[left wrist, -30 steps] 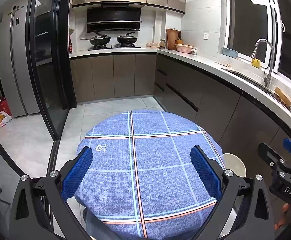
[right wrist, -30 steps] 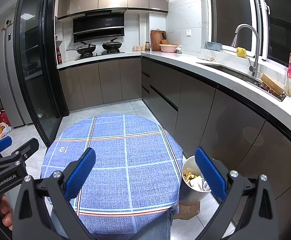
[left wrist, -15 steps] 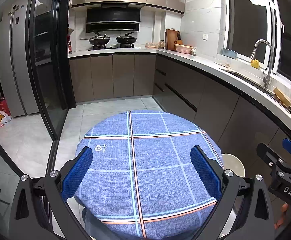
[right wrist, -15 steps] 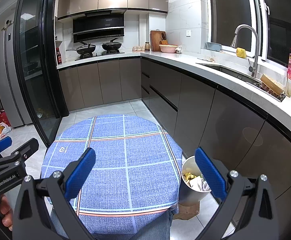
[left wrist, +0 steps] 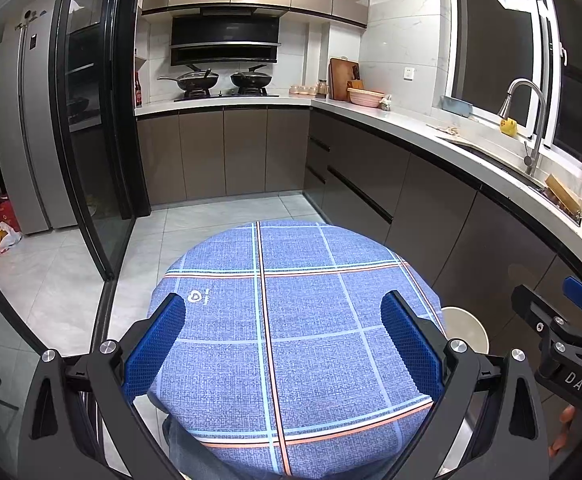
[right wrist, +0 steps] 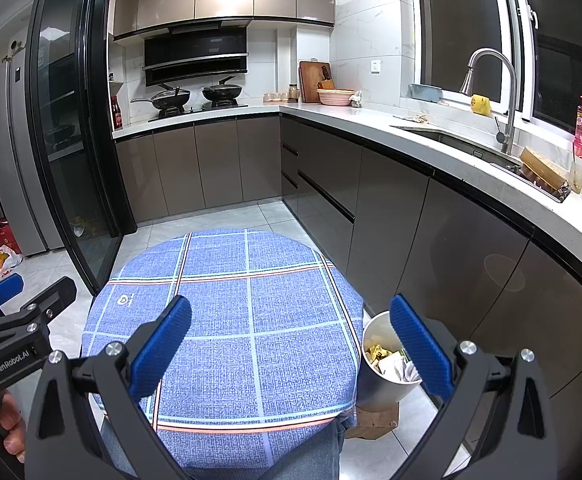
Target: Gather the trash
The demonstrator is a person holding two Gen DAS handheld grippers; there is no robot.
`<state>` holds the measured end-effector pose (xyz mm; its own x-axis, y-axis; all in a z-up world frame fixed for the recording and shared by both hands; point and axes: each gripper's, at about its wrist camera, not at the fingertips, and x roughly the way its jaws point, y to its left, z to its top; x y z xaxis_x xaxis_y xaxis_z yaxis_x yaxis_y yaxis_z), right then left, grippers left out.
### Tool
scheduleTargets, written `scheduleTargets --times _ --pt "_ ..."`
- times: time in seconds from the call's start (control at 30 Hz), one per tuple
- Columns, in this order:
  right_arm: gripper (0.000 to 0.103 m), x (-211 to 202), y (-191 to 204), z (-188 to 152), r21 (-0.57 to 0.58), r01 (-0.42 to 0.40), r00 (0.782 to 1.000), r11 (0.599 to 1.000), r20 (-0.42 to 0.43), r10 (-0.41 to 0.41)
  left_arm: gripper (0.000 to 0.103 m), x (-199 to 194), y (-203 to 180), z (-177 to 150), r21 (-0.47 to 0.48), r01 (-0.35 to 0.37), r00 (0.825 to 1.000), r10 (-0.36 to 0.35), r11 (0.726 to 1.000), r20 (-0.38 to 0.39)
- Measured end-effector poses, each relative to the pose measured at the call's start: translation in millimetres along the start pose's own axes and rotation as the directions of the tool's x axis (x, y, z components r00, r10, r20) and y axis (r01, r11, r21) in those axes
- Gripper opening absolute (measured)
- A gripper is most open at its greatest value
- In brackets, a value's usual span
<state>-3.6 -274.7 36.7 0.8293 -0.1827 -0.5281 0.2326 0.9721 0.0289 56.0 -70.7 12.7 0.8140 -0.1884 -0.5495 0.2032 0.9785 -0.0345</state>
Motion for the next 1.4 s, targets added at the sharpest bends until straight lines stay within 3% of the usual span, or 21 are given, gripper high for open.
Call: scheduleTargets --times 1.4 --pt "0.1 9.0 -1.6 -3.2 0.023 0.013 1.0 1.0 -0.027 -0.013 0.095 12.2 -18.1 0.9 0.021 0.018 1.0 -0.018 1.0 -0.013"
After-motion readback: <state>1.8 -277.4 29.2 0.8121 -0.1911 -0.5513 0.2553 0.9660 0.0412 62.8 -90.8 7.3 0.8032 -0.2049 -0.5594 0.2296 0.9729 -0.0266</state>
